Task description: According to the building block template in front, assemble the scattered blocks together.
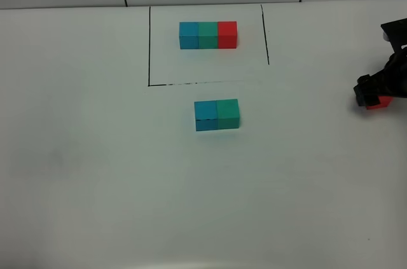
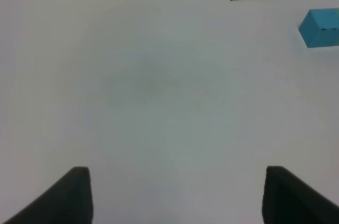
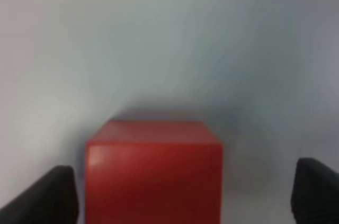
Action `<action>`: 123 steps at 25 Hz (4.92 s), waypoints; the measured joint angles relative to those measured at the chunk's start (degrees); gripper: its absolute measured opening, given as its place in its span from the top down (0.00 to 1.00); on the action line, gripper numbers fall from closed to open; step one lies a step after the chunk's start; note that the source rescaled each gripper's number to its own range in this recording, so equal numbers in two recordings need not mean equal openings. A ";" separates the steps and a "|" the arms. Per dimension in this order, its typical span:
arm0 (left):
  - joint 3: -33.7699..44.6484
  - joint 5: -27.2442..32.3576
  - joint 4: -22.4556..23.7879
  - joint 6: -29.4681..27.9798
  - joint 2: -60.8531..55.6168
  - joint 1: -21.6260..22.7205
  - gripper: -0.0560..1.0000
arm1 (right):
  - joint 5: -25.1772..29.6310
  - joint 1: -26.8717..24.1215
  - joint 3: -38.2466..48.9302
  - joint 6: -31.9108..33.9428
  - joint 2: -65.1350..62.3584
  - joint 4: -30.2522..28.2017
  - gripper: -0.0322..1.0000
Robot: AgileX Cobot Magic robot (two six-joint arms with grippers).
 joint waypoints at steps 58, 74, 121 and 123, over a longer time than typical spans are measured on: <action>0.00 0.00 0.00 0.00 0.00 0.00 0.36 | 21.88 30.44 -21.14 -45.88 10.56 1.47 0.95; 0.00 0.00 0.04 0.00 0.00 0.00 0.36 | 21.49 30.44 -21.14 -46.63 10.60 2.69 0.95; 0.00 0.00 0.04 0.00 0.00 0.00 0.37 | 21.61 30.90 -21.21 -44.81 8.99 2.58 0.17; 0.00 0.00 0.04 0.00 0.00 0.00 0.37 | 21.81 30.25 -21.21 -41.80 6.20 1.32 0.10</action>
